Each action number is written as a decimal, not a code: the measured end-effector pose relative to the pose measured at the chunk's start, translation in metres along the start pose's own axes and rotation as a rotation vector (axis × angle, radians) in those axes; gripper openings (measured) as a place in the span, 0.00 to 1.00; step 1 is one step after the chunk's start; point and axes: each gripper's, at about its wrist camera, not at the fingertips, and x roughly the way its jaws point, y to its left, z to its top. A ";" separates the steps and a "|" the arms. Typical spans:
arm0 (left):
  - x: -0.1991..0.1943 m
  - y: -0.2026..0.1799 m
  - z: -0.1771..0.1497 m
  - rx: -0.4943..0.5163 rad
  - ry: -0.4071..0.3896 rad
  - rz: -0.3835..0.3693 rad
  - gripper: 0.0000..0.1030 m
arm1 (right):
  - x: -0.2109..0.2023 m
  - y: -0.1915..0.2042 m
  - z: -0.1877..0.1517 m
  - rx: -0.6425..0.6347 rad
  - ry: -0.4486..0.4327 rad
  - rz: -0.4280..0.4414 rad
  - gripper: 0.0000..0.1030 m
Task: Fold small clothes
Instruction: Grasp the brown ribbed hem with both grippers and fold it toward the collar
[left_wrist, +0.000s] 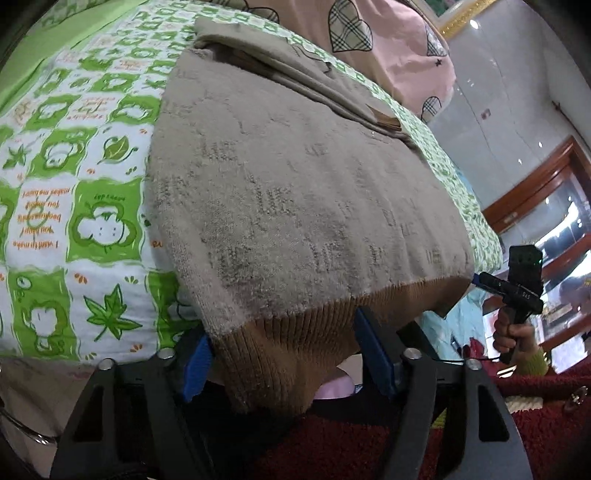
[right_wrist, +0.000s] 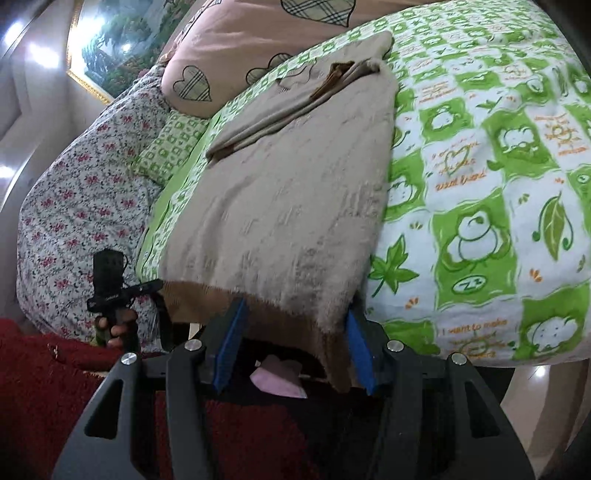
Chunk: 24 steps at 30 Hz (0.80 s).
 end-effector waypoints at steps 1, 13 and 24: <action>0.002 -0.001 0.001 0.008 0.009 -0.001 0.60 | 0.001 0.003 -0.002 -0.014 0.007 0.000 0.53; -0.002 0.005 0.008 0.025 0.021 -0.002 0.09 | 0.017 0.015 -0.009 -0.069 0.033 -0.003 0.11; -0.058 -0.005 0.033 -0.015 -0.184 -0.101 0.05 | -0.023 0.035 0.020 -0.039 -0.117 0.187 0.09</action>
